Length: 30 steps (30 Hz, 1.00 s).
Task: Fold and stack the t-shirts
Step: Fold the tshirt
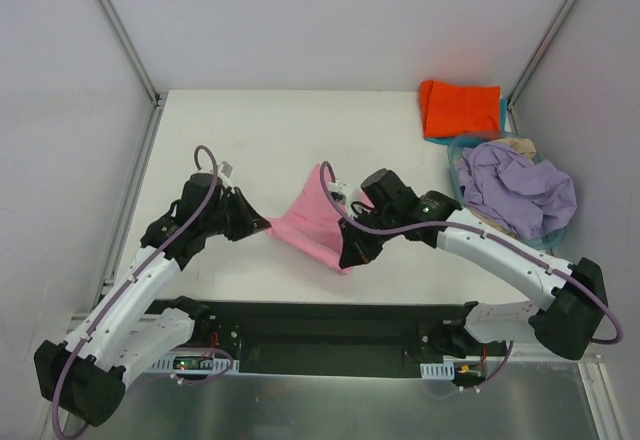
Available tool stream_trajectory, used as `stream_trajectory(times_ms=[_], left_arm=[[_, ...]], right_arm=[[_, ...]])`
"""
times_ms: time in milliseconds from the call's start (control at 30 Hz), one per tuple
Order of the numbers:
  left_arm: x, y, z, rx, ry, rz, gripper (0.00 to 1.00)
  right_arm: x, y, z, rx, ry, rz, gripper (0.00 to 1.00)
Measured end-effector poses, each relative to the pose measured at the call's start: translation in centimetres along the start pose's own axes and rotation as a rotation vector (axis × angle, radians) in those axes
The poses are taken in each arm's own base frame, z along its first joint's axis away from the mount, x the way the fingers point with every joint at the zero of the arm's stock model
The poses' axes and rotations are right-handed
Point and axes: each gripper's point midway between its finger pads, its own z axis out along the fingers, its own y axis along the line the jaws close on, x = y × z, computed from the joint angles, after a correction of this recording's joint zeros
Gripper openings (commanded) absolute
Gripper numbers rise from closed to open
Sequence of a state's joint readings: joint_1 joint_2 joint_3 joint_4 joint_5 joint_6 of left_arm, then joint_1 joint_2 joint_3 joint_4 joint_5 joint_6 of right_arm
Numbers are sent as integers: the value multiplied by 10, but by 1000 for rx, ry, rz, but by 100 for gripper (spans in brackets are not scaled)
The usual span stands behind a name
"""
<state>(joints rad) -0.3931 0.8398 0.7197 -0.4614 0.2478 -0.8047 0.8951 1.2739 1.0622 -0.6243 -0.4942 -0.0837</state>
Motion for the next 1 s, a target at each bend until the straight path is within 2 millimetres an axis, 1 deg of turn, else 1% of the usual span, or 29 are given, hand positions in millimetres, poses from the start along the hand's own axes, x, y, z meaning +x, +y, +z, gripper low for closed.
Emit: stream_trajectory(times_ms=[133,233,333,467,567,733,933,1000], left_arm=[[-21,-16,2,-12,-23,0,0],[-38,-30,10,-25,-21,5,0],[-56,-44,24,-33,-14,13,0],[-78,-60,51,-46,6,38,0],[-94,-68,77,-65,25,52,0],[-114,-78,125,-77,67,72,0],[-125,-81,195,-71,146,90,0],[-126,-79,217,-68,170,94,0]], right_arm=[[-6,-23,-13,23,-28,90,1],[-16,-40,-26,52,-67,144,1],[-28,-56,-38,79,-108,184,1],[-39,-80,-47,120,-140,243,1],[-44,-102,-50,161,-146,290,1],[-47,-146,-50,248,-142,383,1],[-45,-196,-45,311,-125,495,1],[-42,-217,-40,340,-110,537,5]])
